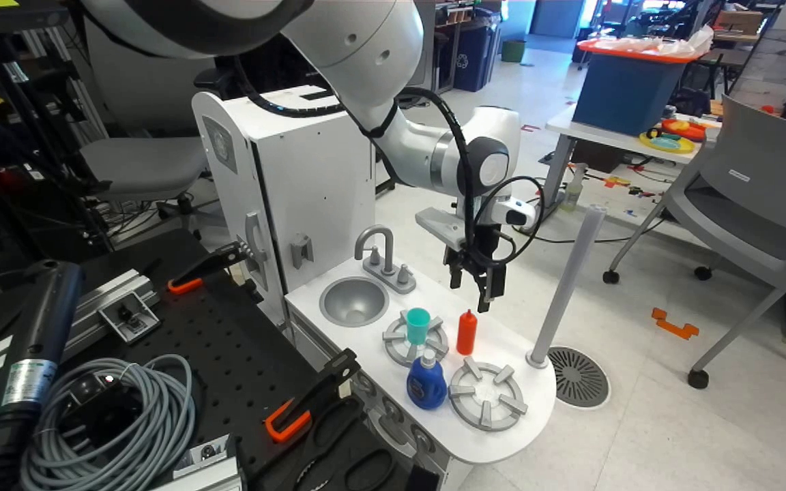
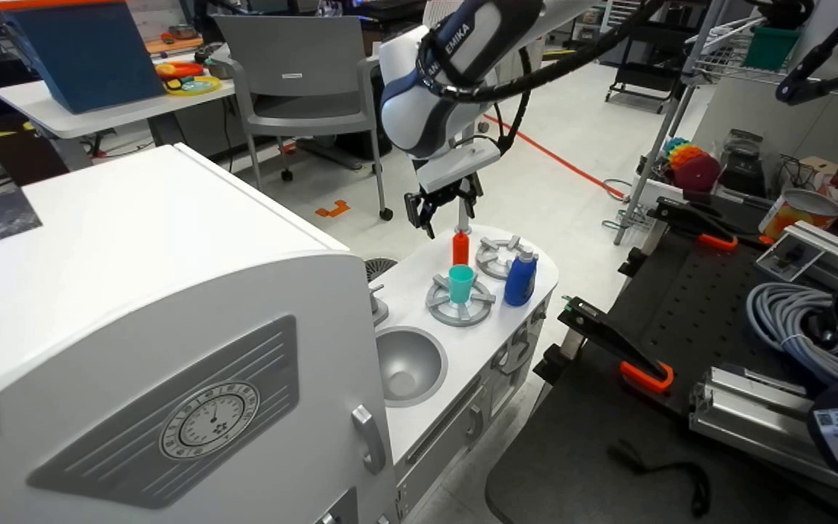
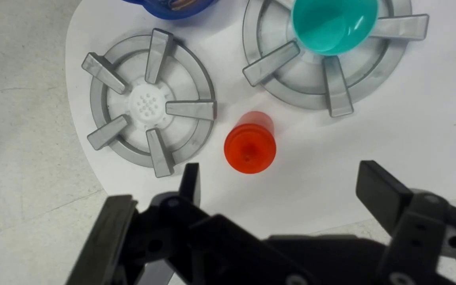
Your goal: Pick up the sauce bottle and put in the light blue cup.
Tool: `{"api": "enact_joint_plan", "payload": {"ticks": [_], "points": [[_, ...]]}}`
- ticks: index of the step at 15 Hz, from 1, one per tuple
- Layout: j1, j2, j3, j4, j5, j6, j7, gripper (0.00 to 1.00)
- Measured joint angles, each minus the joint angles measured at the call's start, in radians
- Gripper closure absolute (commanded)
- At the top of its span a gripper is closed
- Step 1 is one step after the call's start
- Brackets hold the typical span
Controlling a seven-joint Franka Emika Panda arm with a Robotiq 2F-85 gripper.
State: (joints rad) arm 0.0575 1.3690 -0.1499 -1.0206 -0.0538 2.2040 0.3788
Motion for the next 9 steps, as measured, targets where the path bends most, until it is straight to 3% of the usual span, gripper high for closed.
{"api": "enact_joint_plan", "payload": {"ticks": [9], "points": [[0.001, 0.119, -0.020, 0.151, -0.034, -0.103, 0.014, 0.00]]}}
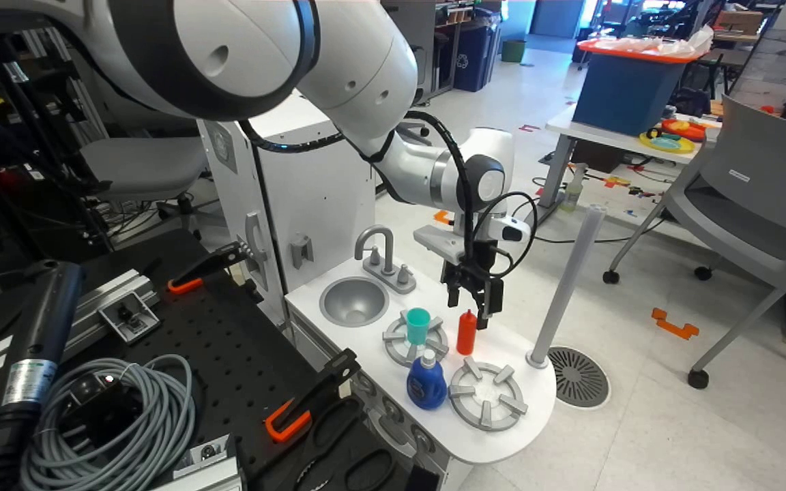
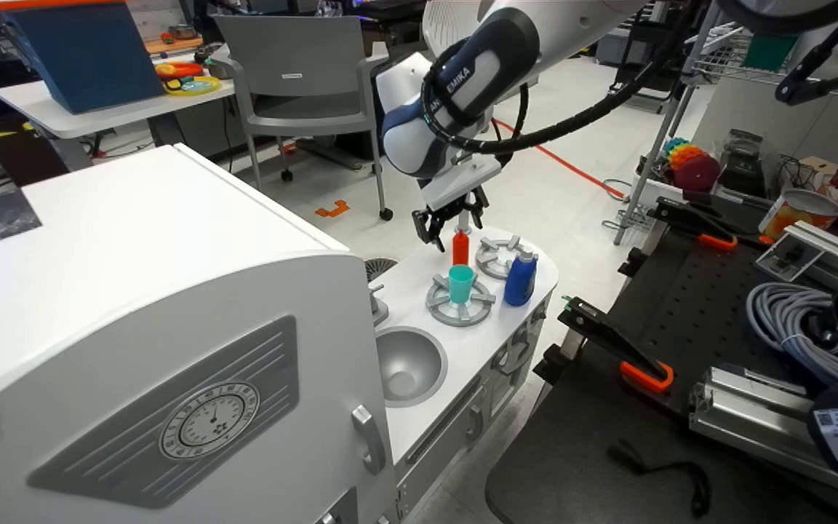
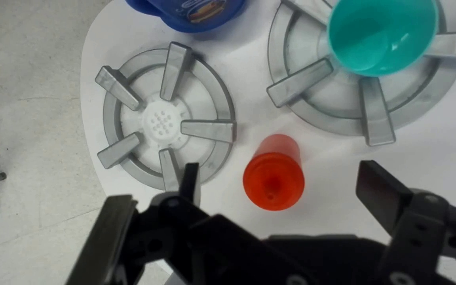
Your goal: Pick up the sauce bottle and put in the light blue cup.
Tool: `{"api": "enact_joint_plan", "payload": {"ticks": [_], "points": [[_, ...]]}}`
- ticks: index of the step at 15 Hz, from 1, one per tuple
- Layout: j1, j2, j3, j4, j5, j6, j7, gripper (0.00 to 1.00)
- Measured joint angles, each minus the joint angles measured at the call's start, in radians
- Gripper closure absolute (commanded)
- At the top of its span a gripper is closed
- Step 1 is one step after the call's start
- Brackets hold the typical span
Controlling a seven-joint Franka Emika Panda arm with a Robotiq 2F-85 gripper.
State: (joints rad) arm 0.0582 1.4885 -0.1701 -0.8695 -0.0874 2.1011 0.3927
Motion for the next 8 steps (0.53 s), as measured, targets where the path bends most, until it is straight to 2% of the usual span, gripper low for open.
{"api": "enact_joint_plan", "payload": {"ticks": [2, 8], "points": [[0.000, 0.000, -0.005, -0.001, -0.013, 0.000, 0.007, 0.26], [-0.001, 0.000, -0.018, -0.006, -0.028, 0.000, 0.044, 0.73]]}}
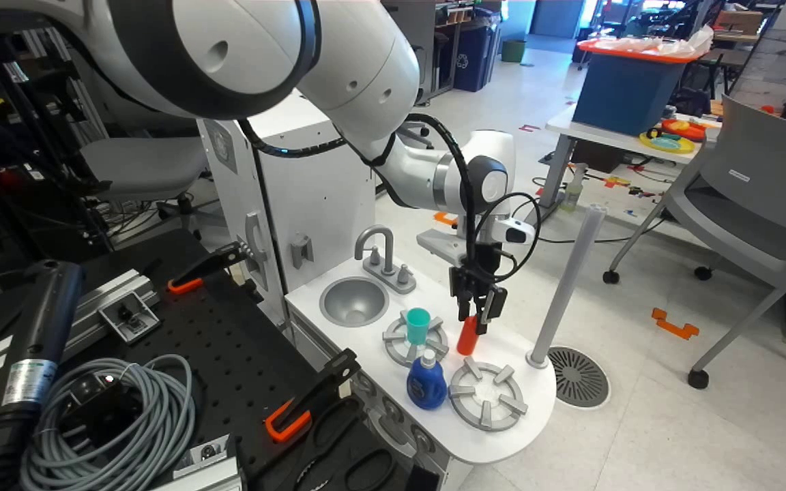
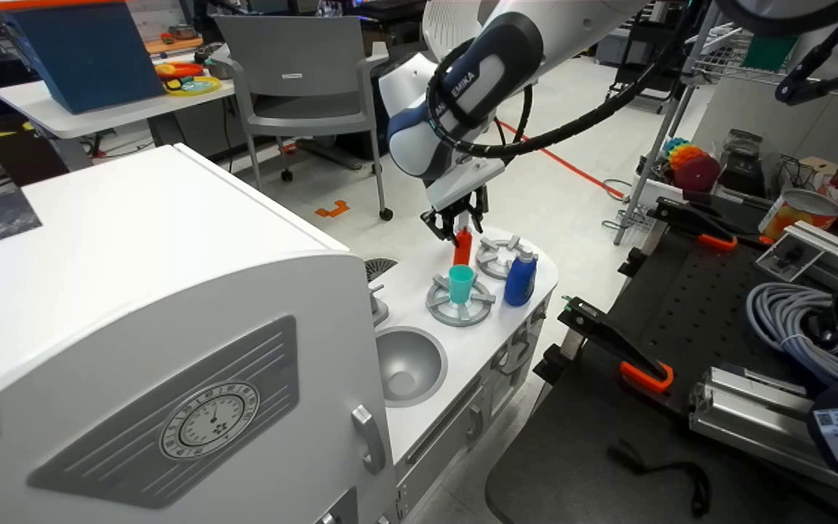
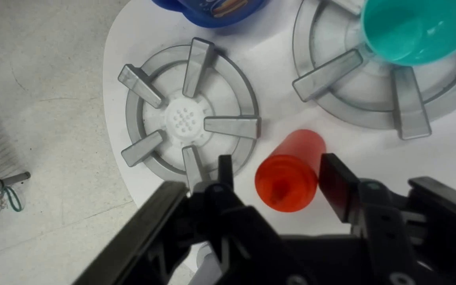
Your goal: Pick up the sauce bottle and put in the light blue cup.
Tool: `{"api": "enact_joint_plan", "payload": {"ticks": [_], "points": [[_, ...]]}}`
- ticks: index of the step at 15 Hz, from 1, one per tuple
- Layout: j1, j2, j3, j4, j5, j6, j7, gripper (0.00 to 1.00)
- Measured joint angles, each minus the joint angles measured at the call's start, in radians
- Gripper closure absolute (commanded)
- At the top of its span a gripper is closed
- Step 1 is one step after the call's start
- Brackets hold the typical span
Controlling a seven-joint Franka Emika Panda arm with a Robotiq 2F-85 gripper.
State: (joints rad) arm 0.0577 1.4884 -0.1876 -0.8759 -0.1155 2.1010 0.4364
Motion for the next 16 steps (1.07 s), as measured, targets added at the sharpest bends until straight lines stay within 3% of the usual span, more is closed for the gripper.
{"api": "enact_joint_plan", "payload": {"ticks": [2, 4, 11, 16], "points": [[0.000, 0.000, -0.003, -0.006, 0.000, 0.000, 0.016, 0.85], [0.000, -0.003, -0.006, -0.007, -0.001, -0.001, 0.033, 0.89], [0.005, -0.005, -0.003, 0.014, 0.000, -0.006, 0.058, 0.89], [0.050, -0.042, 0.007, 0.030, 0.000, -0.067, 0.055, 0.89]]}}
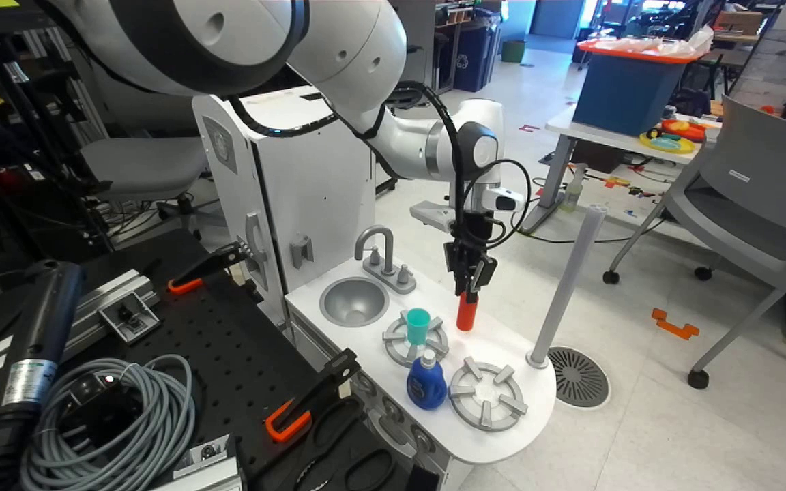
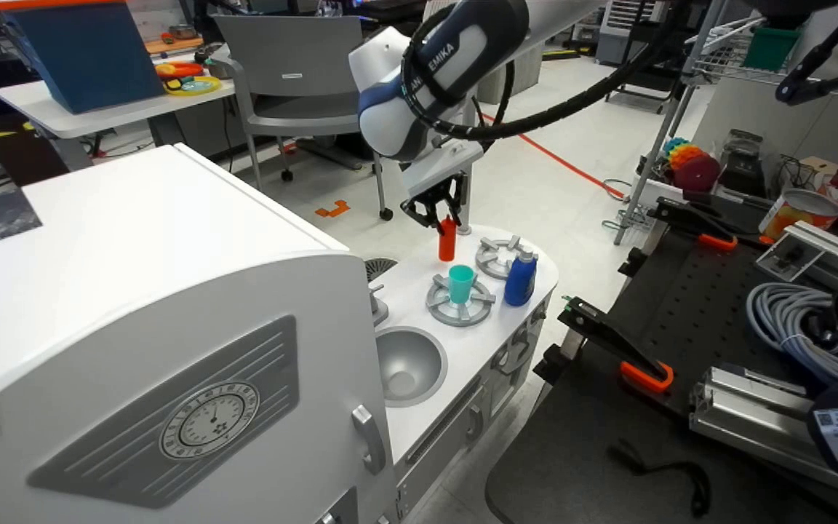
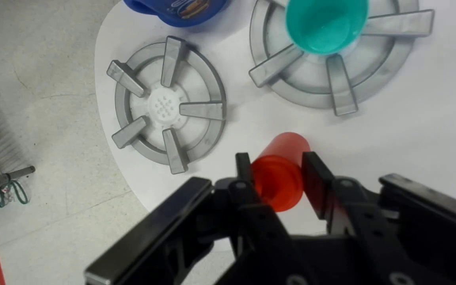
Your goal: Pick up the sauce bottle and put in the light blue cup.
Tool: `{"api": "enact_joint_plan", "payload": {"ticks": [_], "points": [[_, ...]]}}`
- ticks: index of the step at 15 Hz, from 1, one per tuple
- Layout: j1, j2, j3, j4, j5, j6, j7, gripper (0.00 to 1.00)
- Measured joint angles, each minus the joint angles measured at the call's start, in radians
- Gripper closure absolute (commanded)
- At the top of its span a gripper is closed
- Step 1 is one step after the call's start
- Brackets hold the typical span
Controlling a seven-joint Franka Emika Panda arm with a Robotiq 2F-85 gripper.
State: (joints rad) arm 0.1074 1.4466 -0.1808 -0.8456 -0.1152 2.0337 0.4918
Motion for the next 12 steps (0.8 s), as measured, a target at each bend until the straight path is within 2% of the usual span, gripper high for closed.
{"api": "enact_joint_plan", "payload": {"ticks": [6, 12], "points": [[0.068, -0.080, 0.009, -0.101, -0.001, 0.008, -0.018, 0.89], [0.138, -0.223, 0.007, -0.343, -0.019, 0.167, -0.018, 0.89]]}}
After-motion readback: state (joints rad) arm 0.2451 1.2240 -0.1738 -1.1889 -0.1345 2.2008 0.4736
